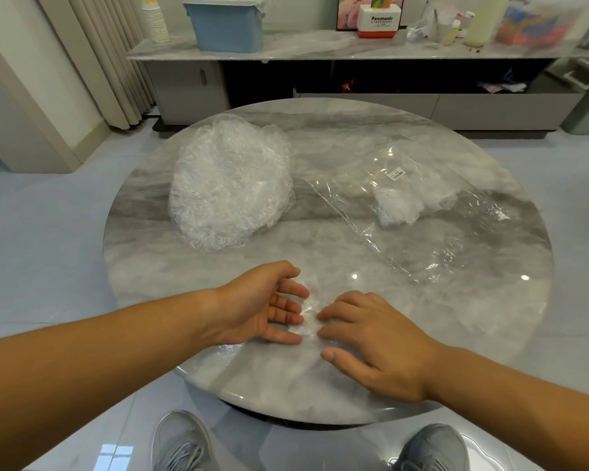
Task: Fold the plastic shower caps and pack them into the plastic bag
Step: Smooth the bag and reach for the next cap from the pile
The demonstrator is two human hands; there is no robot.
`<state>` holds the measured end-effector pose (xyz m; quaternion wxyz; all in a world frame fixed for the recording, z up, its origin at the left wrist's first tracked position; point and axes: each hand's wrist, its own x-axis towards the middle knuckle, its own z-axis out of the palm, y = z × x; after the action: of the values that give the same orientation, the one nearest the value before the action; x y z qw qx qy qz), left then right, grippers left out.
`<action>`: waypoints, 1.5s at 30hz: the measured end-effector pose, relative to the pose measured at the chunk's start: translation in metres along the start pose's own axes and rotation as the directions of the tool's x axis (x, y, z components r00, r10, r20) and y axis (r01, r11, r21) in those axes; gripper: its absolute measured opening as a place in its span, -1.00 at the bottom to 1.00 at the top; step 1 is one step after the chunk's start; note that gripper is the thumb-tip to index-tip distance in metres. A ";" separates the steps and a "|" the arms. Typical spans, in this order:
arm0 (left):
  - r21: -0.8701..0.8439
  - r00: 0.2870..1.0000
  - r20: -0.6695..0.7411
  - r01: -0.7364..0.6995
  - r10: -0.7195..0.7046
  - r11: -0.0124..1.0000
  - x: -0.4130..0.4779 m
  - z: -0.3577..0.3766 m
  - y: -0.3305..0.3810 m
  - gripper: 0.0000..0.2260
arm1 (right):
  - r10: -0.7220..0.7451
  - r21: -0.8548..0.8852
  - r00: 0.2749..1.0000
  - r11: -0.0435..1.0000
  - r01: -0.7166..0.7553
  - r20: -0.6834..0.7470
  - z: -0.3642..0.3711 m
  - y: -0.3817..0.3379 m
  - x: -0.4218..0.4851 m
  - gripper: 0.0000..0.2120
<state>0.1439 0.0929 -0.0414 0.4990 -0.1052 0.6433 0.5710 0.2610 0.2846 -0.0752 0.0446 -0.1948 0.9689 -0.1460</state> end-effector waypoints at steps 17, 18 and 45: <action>0.169 0.996 0.093 -0.029 0.013 0.985 -0.001 -0.006 0.006 -0.60 | 0.650 0.140 0.760 0.752 -0.644 0.008 -0.047 0.022 0.006 -0.59; 0.184 0.995 0.100 -0.042 0.024 0.982 -0.002 -0.005 0.006 -0.62 | 0.678 0.111 0.733 0.725 -0.679 0.058 -0.048 0.020 0.005 -0.55; 0.274 0.968 0.184 -0.216 0.169 0.937 -0.001 -0.003 -0.004 -0.43 | 0.382 0.878 0.898 0.326 -0.351 0.217 -0.001 -0.009 0.022 -0.37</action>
<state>0.1460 0.0886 -0.0435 0.4997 0.0787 0.6864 0.5225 0.2435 0.2679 -0.0718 0.1594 0.0857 0.7552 -0.6300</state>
